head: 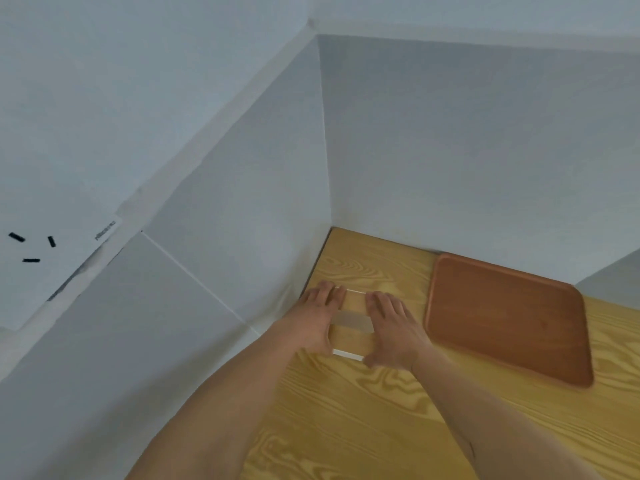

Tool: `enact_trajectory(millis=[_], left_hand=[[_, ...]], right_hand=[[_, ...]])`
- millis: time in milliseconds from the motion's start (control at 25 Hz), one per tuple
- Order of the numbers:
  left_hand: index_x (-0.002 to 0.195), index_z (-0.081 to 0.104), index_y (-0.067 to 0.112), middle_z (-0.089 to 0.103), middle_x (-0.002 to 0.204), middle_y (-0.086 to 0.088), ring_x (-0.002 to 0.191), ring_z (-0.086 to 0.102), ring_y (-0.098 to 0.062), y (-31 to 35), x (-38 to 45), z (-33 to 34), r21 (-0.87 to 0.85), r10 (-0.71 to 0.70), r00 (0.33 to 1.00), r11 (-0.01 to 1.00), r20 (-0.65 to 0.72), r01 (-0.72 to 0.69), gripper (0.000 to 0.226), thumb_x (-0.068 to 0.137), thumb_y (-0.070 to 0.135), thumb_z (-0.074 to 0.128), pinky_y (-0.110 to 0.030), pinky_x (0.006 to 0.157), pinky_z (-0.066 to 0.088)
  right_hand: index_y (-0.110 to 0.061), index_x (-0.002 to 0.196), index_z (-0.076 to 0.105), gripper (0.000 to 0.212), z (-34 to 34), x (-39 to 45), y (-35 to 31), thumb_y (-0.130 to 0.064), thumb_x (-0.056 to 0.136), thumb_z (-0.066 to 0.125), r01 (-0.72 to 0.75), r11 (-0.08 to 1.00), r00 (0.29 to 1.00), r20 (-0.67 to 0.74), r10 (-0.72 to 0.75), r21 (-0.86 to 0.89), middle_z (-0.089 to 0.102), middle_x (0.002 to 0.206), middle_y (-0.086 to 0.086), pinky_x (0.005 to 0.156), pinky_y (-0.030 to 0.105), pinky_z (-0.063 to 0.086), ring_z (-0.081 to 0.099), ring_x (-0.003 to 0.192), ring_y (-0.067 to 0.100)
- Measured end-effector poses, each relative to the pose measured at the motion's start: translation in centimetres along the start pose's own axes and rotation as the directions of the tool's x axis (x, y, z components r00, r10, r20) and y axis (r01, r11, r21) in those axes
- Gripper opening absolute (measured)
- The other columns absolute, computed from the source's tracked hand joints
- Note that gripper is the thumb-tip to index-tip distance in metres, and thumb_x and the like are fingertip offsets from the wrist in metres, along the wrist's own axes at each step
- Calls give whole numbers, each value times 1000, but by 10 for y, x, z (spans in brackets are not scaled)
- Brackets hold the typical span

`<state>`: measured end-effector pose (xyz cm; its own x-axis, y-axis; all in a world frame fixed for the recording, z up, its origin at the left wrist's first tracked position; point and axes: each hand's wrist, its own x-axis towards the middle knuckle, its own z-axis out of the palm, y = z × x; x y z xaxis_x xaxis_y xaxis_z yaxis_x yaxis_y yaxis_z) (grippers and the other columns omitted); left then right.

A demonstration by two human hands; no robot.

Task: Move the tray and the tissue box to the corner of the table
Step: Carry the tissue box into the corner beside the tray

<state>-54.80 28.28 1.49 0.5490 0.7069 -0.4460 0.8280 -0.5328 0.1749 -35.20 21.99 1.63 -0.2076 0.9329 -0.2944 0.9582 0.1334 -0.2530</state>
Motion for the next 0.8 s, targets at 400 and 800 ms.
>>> enact_trajectory(millis=[400,800], left_hand=[[153,-18,19,-20,163,-11,149,-21,-26,-5,6,4,-38,0,999,999,-35,-2,131,69,44,79,-46,121,-10],[154,-17,25,-23,164,-4,149,-24,-19,21,-66,77,-57,-33,961,998,-276,18,89,93,69,31,-42,121,-9]], right_hand=[[-12,153,-17,132,5,10,-2,-61,69,73,-47,999,998,52,47,-8,-20,163,9,121,46,-8,-23,148,29],[-8,156,6,83,60,-73,-21,-63,98,29,-17,998,987,-159,8,-53,3,165,13,119,45,6,-4,152,27]])
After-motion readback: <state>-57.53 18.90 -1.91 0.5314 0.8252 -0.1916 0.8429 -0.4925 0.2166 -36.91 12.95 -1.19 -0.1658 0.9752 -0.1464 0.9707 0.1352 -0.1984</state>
